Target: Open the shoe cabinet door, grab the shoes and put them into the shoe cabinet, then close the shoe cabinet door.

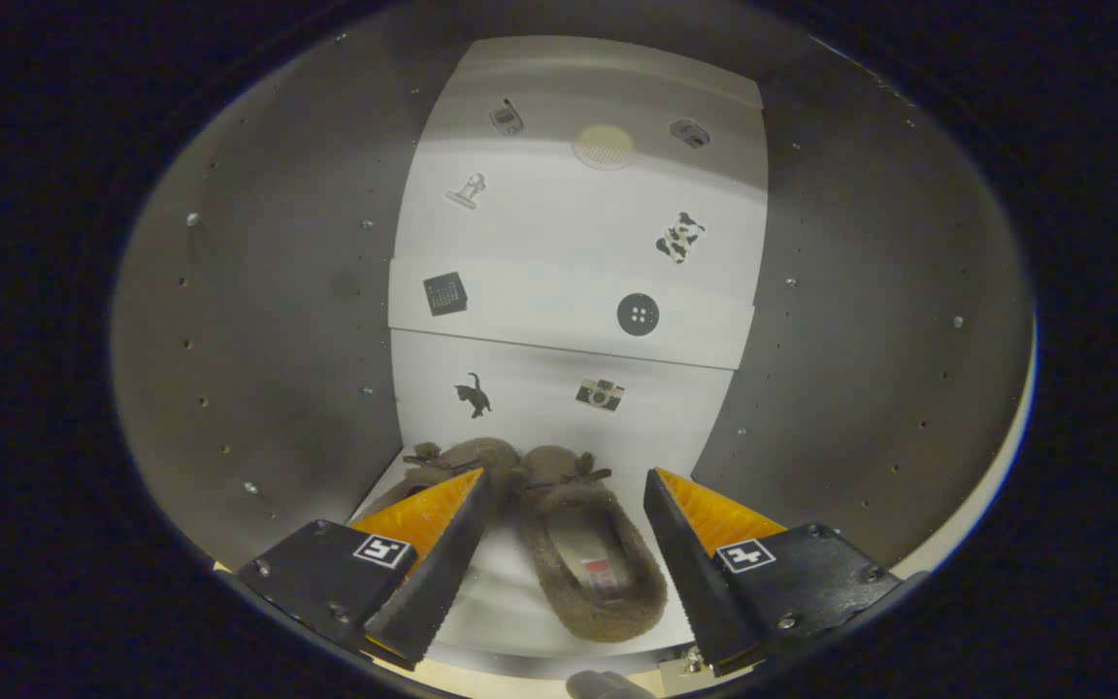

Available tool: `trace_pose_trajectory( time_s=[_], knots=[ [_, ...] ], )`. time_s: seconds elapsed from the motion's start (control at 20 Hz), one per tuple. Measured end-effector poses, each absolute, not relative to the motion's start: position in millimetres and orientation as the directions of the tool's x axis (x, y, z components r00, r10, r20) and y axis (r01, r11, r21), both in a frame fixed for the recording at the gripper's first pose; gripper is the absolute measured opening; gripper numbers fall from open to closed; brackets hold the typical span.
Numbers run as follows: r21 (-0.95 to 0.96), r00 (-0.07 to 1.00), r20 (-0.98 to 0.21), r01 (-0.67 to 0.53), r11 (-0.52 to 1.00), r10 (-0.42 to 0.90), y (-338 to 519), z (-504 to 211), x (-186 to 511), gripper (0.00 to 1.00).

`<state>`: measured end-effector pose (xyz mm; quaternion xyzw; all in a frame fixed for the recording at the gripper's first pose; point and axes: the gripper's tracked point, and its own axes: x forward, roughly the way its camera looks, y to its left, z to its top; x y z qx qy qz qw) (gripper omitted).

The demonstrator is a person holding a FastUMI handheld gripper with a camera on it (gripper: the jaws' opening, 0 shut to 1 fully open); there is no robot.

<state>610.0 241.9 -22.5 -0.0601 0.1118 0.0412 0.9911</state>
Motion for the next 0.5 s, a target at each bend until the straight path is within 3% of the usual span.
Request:
trace_pose_trajectory(
  time_s=[0.05,0.5],
  knots=[
    [-0.105,0.973,-0.218,-0.100,0.989,0.075,243,-19,600,0.99],
    [-0.082,0.986,-0.073,-0.155,0.984,0.149,240,18,448,0.99]
  ],
)
